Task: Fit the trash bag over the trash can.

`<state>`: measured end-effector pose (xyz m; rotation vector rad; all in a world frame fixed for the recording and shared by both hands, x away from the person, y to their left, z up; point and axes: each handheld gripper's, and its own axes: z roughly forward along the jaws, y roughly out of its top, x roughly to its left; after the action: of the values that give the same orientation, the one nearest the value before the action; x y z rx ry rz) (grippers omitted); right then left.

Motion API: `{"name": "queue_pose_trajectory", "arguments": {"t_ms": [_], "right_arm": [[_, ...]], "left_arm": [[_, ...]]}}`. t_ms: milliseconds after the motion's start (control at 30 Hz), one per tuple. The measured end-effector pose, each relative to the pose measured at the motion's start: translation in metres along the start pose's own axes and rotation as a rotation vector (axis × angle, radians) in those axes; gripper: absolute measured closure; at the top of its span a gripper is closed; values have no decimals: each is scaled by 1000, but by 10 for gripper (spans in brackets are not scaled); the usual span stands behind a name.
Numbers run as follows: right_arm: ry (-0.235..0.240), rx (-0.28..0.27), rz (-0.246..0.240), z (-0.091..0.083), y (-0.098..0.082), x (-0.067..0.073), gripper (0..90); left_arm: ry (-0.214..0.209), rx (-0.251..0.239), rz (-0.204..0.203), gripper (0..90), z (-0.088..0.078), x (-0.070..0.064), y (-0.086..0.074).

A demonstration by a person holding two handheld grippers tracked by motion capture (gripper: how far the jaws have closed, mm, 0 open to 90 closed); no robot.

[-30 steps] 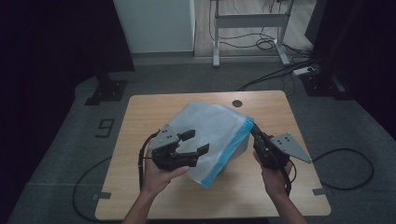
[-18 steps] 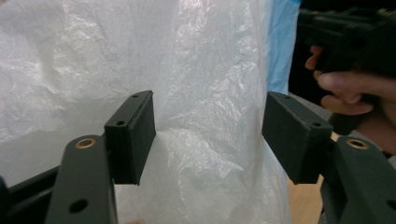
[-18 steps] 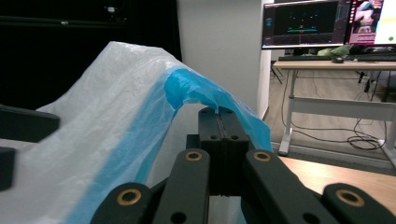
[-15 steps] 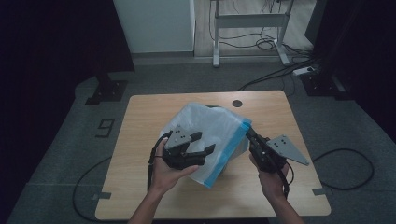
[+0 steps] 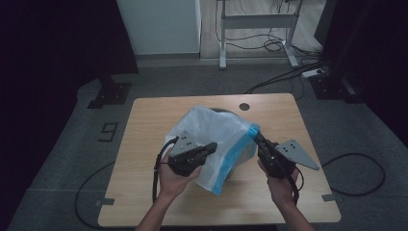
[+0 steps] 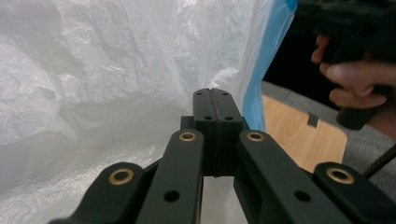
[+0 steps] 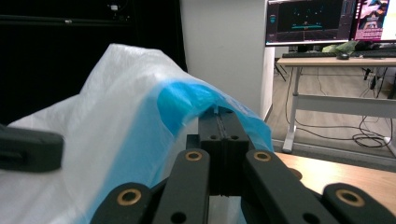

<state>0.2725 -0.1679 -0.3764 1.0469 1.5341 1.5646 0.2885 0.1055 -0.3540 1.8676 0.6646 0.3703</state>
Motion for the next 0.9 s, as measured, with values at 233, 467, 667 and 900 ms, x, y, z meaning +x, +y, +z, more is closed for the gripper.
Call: {"name": "queue_pose_trajectory", "arguments": {"t_ms": [233,467,667,900], "right_arm": [[-9,17,10,-2,-7,-7,890],[-16,27,18,-5,-14,-12,890],[-46,39,22,-4,-15,-23,890],[-90,42,20,-1,-8,-39,890]], "left_arm": [[-21,-160,-85,900,-23,14,4],[-5,-242,-129,900,-36,25,10],[28,-267,-132,900,-40,31,12],[50,-295,-156,900,-44,45,15]]}}
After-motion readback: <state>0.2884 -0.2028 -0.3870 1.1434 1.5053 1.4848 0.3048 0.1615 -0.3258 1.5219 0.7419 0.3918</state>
